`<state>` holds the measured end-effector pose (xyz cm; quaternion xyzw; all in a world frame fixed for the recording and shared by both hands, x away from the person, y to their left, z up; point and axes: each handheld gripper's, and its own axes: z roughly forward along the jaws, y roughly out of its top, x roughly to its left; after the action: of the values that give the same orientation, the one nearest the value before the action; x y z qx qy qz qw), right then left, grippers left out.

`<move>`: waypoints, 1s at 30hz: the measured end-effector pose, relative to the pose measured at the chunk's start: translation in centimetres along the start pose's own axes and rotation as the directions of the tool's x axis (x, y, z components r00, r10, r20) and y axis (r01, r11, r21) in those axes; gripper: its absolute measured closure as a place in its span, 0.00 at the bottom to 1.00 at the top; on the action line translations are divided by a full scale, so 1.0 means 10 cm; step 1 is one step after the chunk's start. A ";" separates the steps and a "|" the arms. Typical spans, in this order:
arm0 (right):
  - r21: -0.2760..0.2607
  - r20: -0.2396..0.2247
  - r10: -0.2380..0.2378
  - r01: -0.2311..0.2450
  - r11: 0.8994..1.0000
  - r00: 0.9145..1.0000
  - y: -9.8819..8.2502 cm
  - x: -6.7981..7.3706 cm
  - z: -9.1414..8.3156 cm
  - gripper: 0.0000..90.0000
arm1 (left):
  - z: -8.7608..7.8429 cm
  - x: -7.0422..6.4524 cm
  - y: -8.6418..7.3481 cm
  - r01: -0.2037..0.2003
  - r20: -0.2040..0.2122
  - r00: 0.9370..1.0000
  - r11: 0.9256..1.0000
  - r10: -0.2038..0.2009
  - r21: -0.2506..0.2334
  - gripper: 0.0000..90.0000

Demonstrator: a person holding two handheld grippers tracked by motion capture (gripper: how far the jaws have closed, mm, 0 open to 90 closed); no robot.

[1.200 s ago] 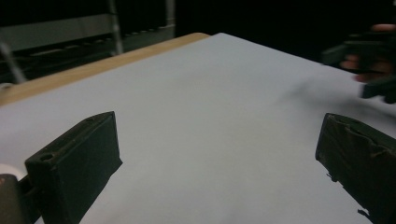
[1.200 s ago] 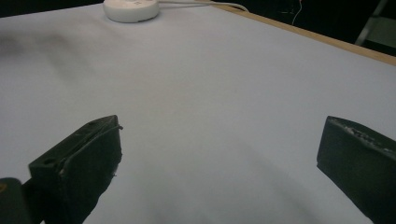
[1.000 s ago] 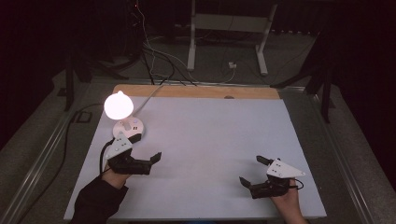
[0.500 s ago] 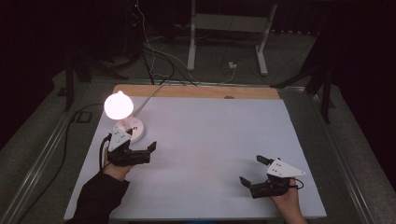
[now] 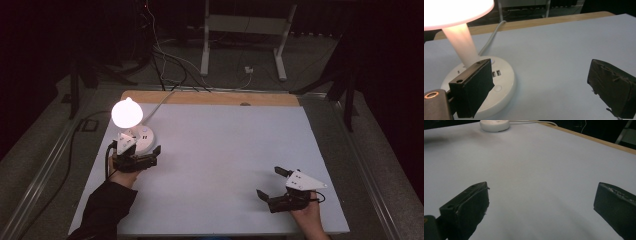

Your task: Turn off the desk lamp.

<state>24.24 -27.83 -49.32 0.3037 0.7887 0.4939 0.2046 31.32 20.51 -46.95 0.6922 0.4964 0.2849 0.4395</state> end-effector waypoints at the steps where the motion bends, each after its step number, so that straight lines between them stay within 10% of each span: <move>1: -0.001 0.000 0.005 -0.005 1.000 1.000 0.00 0.00 0.00 0.00 | 0.01 0.01 0.00 0.006 -0.015 1.000 1.000 -0.006 -0.003 0.10; 30: -0.007 -0.003 0.016 -0.016 1.000 1.000 0.00 -0.02 -0.01 0.00 | 0.30 0.26 -0.11 -0.030 -0.117 0.992 0.997 0.038 0.070 0.89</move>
<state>24.29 -28.02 -49.24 0.3087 0.7848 0.4986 0.2005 34.18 22.08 -49.40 0.6970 0.5193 0.3157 0.3806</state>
